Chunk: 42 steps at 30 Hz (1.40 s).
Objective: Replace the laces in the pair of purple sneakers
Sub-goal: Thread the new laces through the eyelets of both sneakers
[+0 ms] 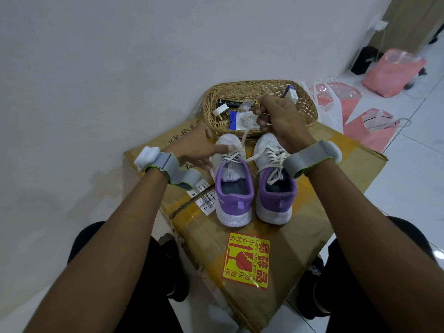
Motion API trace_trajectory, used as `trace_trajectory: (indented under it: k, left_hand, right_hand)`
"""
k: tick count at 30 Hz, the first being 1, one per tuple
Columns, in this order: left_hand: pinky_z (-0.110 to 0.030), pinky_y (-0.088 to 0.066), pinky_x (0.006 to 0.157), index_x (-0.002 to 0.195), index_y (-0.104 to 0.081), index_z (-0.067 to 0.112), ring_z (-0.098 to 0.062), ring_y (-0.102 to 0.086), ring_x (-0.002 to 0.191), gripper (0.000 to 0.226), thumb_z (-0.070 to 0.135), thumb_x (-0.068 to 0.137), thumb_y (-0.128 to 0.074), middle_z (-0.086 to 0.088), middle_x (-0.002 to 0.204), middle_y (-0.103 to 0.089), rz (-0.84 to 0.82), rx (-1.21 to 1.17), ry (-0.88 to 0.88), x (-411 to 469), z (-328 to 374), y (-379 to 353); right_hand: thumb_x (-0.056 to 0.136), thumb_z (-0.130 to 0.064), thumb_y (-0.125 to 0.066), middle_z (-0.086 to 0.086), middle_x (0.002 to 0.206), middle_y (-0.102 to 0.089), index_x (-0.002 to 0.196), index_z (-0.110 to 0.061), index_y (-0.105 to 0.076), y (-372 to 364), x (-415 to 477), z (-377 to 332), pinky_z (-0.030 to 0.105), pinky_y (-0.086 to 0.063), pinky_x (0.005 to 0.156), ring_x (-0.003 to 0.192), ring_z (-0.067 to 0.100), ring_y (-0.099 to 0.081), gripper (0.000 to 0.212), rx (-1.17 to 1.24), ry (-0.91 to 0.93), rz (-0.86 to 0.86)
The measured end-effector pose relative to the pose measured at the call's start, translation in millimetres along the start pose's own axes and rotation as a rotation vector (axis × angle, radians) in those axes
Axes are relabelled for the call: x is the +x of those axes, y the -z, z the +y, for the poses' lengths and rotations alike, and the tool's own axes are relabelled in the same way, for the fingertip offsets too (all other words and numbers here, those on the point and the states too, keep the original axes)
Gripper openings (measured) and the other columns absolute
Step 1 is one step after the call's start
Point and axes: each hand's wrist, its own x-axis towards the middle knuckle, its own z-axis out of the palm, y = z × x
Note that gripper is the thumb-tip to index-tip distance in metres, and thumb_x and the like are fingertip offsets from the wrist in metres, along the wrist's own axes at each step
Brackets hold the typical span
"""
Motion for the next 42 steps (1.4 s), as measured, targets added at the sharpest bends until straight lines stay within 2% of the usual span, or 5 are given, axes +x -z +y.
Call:
trace_trajectory:
  k: [6,11,15,36,42]
  left_hand:
    - [-0.040,-0.060,0.089,0.106,-0.072,-0.007,-0.036,-0.073,0.096,0.028,0.017,0.090,-0.073,-0.021,0.095,-0.076,-0.261,-0.067,0.098,-9,-8,7]
    - [-0.029,-0.063,0.070,0.093,-0.071,-0.010,-0.027,-0.075,0.081,0.011,-0.009,0.092,-0.060,-0.025,0.094,-0.073,-0.238,-0.293,0.125,-5,-18,11]
    - [-0.026,-0.061,0.064,0.098,-0.068,-0.013,-0.026,-0.074,0.078,0.012,-0.011,0.094,-0.056,-0.026,0.097,-0.071,-0.239,-0.331,0.141,-3,-19,9]
    - [-0.029,-0.063,0.076,0.106,-0.071,-0.005,-0.027,-0.076,0.088,0.017,0.005,0.094,-0.065,-0.024,0.100,-0.074,-0.264,-0.299,0.075,-2,-26,9]
    - [-0.040,-0.063,0.073,0.098,-0.066,-0.003,-0.031,-0.075,0.081,0.018,0.007,0.098,-0.051,-0.018,0.088,-0.075,0.094,-0.456,-0.211,8,-21,19]
  right_hand:
    - [0.096,-0.028,-0.062,0.003,0.071,-0.064,0.089,-0.008,-0.063,-1,-5,15,0.030,-0.045,0.059,0.058,0.015,-0.050,0.021,-0.373,-0.026,-0.367]
    - [0.087,-0.012,-0.073,0.007,0.076,-0.076,0.103,-0.002,-0.072,-13,-15,29,0.026,-0.060,0.068,0.069,0.017,-0.073,0.019,-0.711,0.051,-0.500]
    - [0.082,-0.015,-0.077,-0.001,0.075,-0.076,0.087,-0.014,-0.080,-24,-16,32,0.011,-0.050,0.064,0.066,0.000,-0.068,0.006,-0.927,0.174,-0.459]
    - [0.077,-0.038,-0.069,-0.011,0.081,-0.067,0.084,-0.032,-0.076,-38,-24,41,0.026,-0.041,0.064,0.081,0.015,-0.060,0.011,-1.208,0.173,-0.331]
    - [0.067,-0.045,-0.076,-0.010,0.082,-0.072,0.084,-0.034,-0.075,-28,-22,36,0.033,-0.054,0.068,0.081,0.013,-0.064,0.019,-1.195,0.145,-0.350]
